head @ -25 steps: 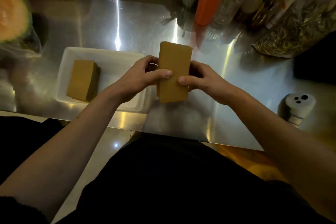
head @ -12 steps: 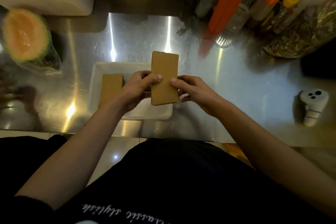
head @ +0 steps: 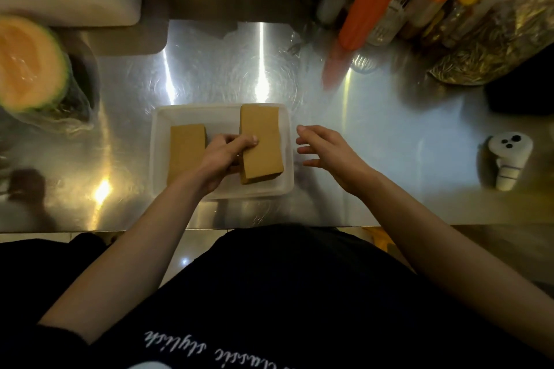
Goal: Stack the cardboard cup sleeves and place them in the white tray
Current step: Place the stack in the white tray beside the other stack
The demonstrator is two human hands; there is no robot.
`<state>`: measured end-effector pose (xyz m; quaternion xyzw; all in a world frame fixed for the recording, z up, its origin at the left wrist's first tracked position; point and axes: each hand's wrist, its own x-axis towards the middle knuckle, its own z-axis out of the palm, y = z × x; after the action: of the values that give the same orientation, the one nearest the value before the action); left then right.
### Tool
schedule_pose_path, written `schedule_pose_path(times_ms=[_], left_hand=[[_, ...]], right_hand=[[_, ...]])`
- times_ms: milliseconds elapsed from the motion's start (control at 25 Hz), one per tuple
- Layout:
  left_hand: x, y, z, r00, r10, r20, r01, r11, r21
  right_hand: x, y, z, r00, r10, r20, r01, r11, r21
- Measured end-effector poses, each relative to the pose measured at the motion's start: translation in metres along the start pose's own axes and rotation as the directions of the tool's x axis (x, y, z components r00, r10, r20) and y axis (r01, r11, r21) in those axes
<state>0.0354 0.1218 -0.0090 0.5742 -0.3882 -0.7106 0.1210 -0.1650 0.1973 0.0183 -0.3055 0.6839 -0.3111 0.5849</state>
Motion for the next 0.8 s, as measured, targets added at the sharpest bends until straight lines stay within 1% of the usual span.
schedule_pose_path(times_ms=[80, 160, 360, 480, 640, 800], left_hand=[[0.005, -0.001, -0.001, 1.000, -0.022, -0.005, 0.022, 0.998, 0.055], [0.010, -0.004, -0.001, 0.999, -0.045, 0.000, 0.044, 0.994, 0.099], [0.017, -0.006, 0.007, 0.996, -0.088, 0.007, 0.086, 0.986, 0.145], [0.021, -0.006, 0.009, 0.997, -0.078, 0.025, 0.073, 0.986, 0.150], [0.020, -0.007, 0.013, 0.996, -0.052, 0.073, 0.044, 0.993, 0.113], [0.017, -0.006, 0.015, 0.997, 0.004, 0.071, -0.019, 0.979, 0.201]], right_hand=[[-0.001, -0.001, 0.001, 0.997, 0.038, 0.060, -0.041, 0.998, 0.040], [-0.003, -0.003, 0.001, 0.994, 0.046, 0.101, -0.055, 0.994, 0.090], [-0.003, -0.007, -0.001, 0.990, 0.065, 0.124, -0.078, 0.991, 0.108], [-0.002, -0.008, -0.002, 0.990, 0.066, 0.126, -0.078, 0.993, 0.090], [-0.001, -0.007, 0.001, 0.990, 0.066, 0.127, -0.077, 0.994, 0.081], [0.000, -0.007, -0.001, 0.989, 0.067, 0.135, -0.079, 0.993, 0.086]])
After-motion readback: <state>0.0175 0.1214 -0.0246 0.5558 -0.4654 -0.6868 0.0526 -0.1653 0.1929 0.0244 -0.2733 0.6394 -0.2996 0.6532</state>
